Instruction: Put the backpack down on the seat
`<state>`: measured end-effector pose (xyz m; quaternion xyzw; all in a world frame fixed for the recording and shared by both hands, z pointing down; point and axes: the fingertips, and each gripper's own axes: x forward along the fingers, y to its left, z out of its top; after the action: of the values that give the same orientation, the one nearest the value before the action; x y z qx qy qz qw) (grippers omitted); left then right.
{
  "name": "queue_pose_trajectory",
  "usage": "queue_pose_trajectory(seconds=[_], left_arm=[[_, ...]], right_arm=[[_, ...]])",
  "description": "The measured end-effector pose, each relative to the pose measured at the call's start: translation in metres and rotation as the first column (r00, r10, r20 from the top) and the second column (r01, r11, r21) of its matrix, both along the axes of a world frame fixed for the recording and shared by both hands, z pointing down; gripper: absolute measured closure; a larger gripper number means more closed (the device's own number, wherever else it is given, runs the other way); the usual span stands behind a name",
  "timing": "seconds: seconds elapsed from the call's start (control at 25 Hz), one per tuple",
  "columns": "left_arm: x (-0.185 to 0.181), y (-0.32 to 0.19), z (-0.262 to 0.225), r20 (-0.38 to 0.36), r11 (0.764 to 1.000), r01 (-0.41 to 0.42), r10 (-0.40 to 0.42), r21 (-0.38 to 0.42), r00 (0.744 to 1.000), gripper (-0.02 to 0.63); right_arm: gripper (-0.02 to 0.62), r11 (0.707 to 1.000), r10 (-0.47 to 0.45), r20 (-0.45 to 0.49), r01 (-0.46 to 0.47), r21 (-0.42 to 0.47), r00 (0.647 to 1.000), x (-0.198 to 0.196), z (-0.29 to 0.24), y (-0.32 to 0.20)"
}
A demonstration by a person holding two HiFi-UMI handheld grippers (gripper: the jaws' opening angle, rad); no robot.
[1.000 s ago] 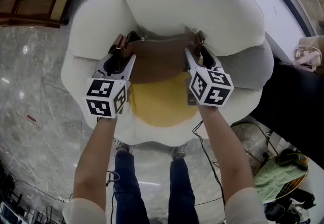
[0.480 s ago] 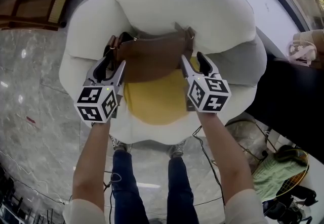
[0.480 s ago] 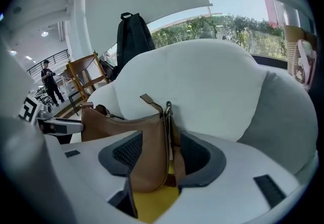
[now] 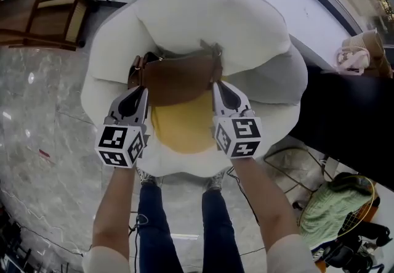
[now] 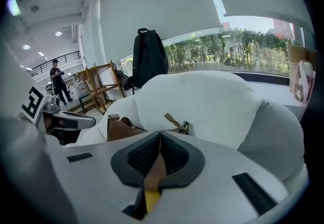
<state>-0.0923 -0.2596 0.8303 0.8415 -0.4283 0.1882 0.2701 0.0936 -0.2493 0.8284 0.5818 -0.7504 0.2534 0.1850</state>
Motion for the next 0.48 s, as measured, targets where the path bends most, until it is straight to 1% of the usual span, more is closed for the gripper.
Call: queue_pose_trajectory(seconds=[0.08,0.16,0.32,0.48], left_arm=[[0.003,0.006,-0.015,-0.008,1.000,-0.018,0.018,0.016,1.000,0.560],[0.004,0.013,-0.028,-0.013,1.000,-0.018,0.019,0.018,1.000,0.561],[0.006,0.033,-0.065,-0.073,1.000,0.006,-0.007,-0.006,0.997,0.563],[0.003,0.052,-0.110,-0.067,1.000,-0.006,0.007,0.015,0.998,0.563]], right_arm=[[0.565,1.000,-0.009,0.010,0.009,0.004,1.000,-0.004,-0.012,0.004],[0.565,1.000,-0.016,0.021,0.015,0.006,1.000,-0.007,-0.026,0.008],[0.565,0.998,-0.051,0.022,0.050,0.030,0.998,-0.012,-0.062,0.021],[0.566,0.999,-0.038,0.066,0.036,0.030,0.997,-0.013,-0.105,0.037]])
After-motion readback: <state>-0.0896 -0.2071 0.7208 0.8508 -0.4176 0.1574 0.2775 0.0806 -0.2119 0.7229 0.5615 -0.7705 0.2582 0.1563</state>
